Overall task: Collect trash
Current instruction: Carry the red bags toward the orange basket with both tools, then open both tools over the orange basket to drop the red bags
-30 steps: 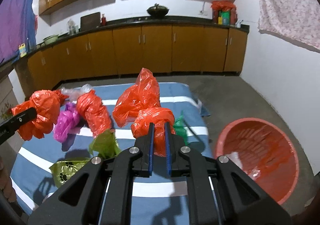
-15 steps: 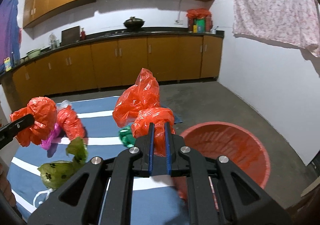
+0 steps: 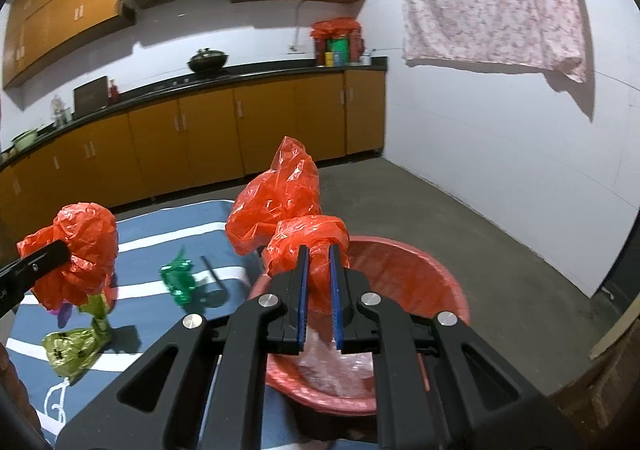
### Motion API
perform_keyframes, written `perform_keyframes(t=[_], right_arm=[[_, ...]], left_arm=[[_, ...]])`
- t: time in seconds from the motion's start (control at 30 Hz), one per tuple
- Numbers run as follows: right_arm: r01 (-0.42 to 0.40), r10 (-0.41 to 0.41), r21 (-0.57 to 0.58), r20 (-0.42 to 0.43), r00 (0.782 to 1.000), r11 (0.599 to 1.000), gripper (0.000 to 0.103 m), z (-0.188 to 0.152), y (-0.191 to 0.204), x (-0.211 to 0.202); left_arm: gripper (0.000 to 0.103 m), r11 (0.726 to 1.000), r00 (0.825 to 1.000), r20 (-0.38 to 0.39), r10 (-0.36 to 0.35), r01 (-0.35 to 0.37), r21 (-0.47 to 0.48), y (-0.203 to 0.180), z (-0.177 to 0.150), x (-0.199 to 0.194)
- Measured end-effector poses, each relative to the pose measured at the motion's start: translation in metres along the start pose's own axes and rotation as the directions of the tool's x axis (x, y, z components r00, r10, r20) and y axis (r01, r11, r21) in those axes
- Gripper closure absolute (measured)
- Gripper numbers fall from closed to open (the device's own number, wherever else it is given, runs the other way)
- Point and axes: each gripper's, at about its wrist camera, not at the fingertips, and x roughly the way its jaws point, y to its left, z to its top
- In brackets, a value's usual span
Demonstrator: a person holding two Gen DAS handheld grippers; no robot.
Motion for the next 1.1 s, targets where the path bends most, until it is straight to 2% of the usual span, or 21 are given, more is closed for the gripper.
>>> perform_keyframes(t=[0.3, 0.47, 0.97, 1.07, 1.1], right_arm=[[0.084, -0.084, 0.054, 0.003, 0.996, 0.995, 0.093, -0.001, -0.032, 0.0], [0.119, -0.119, 0.093, -0.004, 0.993, 0.988, 0.093, -0.001, -0.046, 0.006], [0.142, -0.142, 0.172, -0.011, 0.99, 0.975, 0.093, -0.001, -0.065, 0.028], [0.123, -0.122, 0.197, -0.015, 0.992, 0.973, 0.092, -0.002, -0.069, 0.033], [0.115, -0.113, 0.207, -0.02, 0.993, 0.972, 0.09, -0.003, -0.071, 0.034]], left_arm=[[0.081, 0.995, 0.995, -0.042, -0.085, 0.087, 0.042, -0.052, -0.005, 0.039], [0.081, 0.992, 0.991, -0.072, -0.113, 0.117, 0.048, -0.066, -0.009, 0.06], [0.08, 0.98, 0.976, -0.143, -0.166, 0.18, 0.086, -0.1, -0.014, 0.118], [0.069, 0.979, 0.974, -0.154, -0.167, 0.182, 0.092, -0.106, -0.016, 0.128], [0.06, 0.98, 0.973, -0.161, -0.163, 0.179, 0.091, -0.106, -0.017, 0.131]])
